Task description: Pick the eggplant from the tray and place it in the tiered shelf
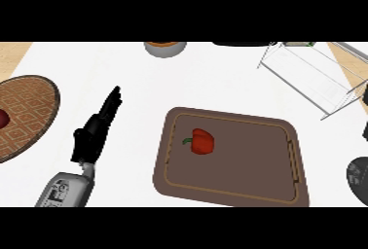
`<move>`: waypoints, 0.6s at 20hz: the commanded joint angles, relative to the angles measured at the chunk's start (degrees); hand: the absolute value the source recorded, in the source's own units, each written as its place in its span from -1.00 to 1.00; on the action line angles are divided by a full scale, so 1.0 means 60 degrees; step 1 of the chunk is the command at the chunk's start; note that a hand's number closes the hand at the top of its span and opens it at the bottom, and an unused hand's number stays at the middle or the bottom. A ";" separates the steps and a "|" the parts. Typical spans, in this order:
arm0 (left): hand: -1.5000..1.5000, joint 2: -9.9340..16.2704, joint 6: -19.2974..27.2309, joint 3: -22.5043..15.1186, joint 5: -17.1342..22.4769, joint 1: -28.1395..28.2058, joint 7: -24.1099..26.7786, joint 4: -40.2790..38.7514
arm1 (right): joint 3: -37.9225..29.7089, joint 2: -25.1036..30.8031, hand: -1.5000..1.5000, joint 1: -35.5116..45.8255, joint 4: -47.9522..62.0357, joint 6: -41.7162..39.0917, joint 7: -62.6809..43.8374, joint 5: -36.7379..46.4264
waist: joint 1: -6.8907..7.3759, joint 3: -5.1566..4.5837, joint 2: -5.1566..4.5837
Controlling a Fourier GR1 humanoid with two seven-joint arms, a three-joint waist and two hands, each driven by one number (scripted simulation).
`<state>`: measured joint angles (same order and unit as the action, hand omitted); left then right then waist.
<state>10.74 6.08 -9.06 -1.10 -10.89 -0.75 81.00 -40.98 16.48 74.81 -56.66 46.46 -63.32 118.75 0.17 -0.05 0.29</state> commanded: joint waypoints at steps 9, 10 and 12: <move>0.00 0.0238 -0.0010 0.0378 0.0095 0.0441 0.0024 0.0149 | -0.0683 -0.2557 -1.00 -0.0674 -0.5581 -0.3478 -0.1185 0.0762 | -0.0506 -0.0007 0.0261; 0.00 0.0077 0.0105 0.0181 -0.0042 0.0557 0.0026 0.0225 | -0.0664 -0.2697 -1.00 -0.0863 -0.6124 -0.3629 -0.1055 0.0491 | -0.0525 0.0001 0.0275; 0.00 0.0415 -0.0116 0.0524 0.0177 0.0387 -0.0244 0.0118 | -0.0309 -0.2716 -1.00 -0.0935 -0.6834 -0.4438 -0.0826 0.0511 | -0.0548 -0.0006 0.0345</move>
<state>11.59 6.34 -7.39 -0.87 -8.86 -1.48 81.69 -44.29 2.75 70.54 -88.29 32.65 -66.08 121.84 -2.54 -0.06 1.75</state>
